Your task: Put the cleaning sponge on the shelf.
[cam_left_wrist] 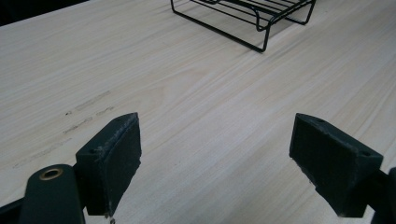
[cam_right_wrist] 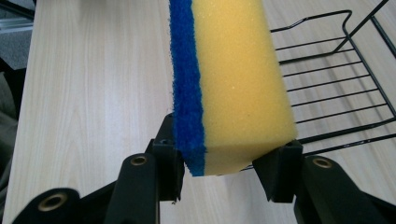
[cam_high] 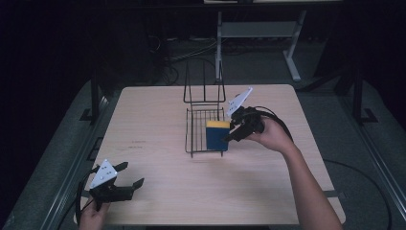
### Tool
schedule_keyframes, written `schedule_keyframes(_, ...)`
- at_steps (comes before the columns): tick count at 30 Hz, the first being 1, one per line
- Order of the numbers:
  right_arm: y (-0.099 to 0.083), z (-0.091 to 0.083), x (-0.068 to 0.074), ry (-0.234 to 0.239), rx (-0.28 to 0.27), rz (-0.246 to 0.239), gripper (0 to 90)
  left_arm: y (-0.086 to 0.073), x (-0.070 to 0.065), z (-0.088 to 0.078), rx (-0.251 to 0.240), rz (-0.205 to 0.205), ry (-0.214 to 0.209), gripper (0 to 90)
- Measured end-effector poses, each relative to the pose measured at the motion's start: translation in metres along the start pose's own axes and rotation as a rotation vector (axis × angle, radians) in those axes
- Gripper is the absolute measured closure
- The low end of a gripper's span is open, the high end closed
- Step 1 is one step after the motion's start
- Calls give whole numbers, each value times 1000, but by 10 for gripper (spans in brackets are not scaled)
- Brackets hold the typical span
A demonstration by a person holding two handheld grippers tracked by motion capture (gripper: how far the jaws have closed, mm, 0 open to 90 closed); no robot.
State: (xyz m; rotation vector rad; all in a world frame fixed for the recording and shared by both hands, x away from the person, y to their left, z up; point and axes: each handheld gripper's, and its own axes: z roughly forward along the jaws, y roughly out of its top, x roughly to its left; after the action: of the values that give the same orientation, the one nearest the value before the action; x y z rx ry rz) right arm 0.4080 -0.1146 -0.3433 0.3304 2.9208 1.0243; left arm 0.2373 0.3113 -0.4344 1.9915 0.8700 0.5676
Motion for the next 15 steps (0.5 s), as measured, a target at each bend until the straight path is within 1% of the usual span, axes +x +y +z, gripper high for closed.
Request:
schedule_keyframes(4,2,2,-6,-4,2,10,559,0,0,0,-1,-1,0,162)
schedule_keyframes(6,3,3,-9,0,-4,3,559,0,0,0,-1,-1,-2,162)
schedule_keyframes(7,4,4,-11,-3,-2,8,559,0,-1,0,-2,0,-1,162)
schedule_keyframes(8,4,5,-13,3,-5,5,559,0,-1,0,-2,0,-1,162)
schedule_keyframes(10,5,6,-17,-4,-9,7,559,0,0,0,-2,0,-1,162)
schedule_keyframes(12,4,8,-19,6,-18,11,559,0,0,0,-1,-1,-2,162)
schedule_keyframes(13,4,9,-21,1,-18,10,559,0,0,0,-1,-1,-1,162)
schedule_keyframes(14,4,10,-22,5,-17,15,559,0,0,0,-2,-1,-1,162)
schedule_keyframes(15,4,11,-23,-2,-14,21,559,0,0,0,-1,0,-1,162)
